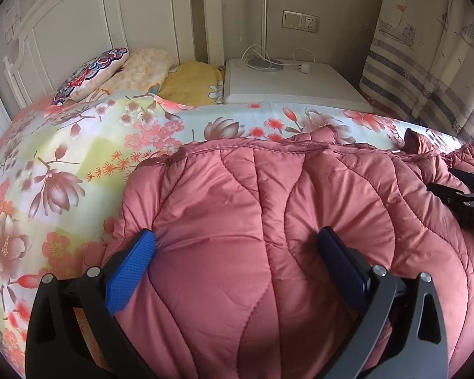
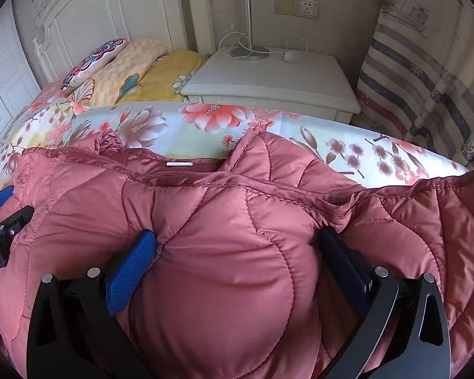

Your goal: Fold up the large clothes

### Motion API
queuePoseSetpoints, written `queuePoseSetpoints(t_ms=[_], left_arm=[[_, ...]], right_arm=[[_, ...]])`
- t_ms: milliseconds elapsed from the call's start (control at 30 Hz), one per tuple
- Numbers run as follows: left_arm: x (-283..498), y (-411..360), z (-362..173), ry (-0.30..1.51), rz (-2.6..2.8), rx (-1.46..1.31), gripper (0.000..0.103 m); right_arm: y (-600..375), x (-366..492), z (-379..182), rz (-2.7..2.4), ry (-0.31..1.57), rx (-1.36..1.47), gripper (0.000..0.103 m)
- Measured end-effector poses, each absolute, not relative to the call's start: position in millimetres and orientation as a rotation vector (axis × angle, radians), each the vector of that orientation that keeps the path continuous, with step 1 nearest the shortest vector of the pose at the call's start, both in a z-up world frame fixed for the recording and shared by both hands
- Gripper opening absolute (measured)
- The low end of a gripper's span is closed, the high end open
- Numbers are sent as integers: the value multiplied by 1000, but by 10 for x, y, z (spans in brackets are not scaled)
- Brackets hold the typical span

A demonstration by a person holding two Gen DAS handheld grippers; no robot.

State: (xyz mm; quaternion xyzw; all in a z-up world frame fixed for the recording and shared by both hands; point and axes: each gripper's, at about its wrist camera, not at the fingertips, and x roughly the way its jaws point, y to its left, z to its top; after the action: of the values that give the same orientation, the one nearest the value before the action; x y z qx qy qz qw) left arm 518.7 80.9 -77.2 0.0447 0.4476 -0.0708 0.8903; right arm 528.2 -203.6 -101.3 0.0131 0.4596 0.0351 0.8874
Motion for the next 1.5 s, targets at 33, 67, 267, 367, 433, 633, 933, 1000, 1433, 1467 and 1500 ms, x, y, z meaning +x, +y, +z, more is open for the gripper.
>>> queuePoseSetpoints(t_ms=[33,67,267,367,433,633,933,1000,1433,1467,1500], left_arm=[[5192,799,-775,931,-141,98,101],[5189,782,-778,931,-134,110,101],[5166,763,-774,927,-120,131,101],[5167,762,-776,927,-121,132,101],[5160,756,-775,926,-119,135,101],[5156,754,-779,924,-116,142,101],[5164,750,-776,925,-114,145,101],[5161,750,-778,925,-113,145,101],[5171,774,-772,923,-115,130,101],[5173,771,-774,924,-115,130,101],[5171,774,-774,924,-114,130,101]], right_arm=[[-2032,5285,-1014,70,954,23,99],[-2028,5285,-1010,70,956,22,99],[-2273,5016,-602,129,946,53,99],[-2598,4726,-386,67,858,16,99],[-2884,4659,-400,-38,846,5,99],[-3374,4712,-910,-21,935,171,99],[-3352,4683,-773,-63,935,160,99],[-3269,4480,-527,-50,846,160,99],[-2027,4116,-932,127,821,-98,99],[-2029,4118,-933,129,829,-91,99],[-2031,4122,-937,130,829,-93,99]])
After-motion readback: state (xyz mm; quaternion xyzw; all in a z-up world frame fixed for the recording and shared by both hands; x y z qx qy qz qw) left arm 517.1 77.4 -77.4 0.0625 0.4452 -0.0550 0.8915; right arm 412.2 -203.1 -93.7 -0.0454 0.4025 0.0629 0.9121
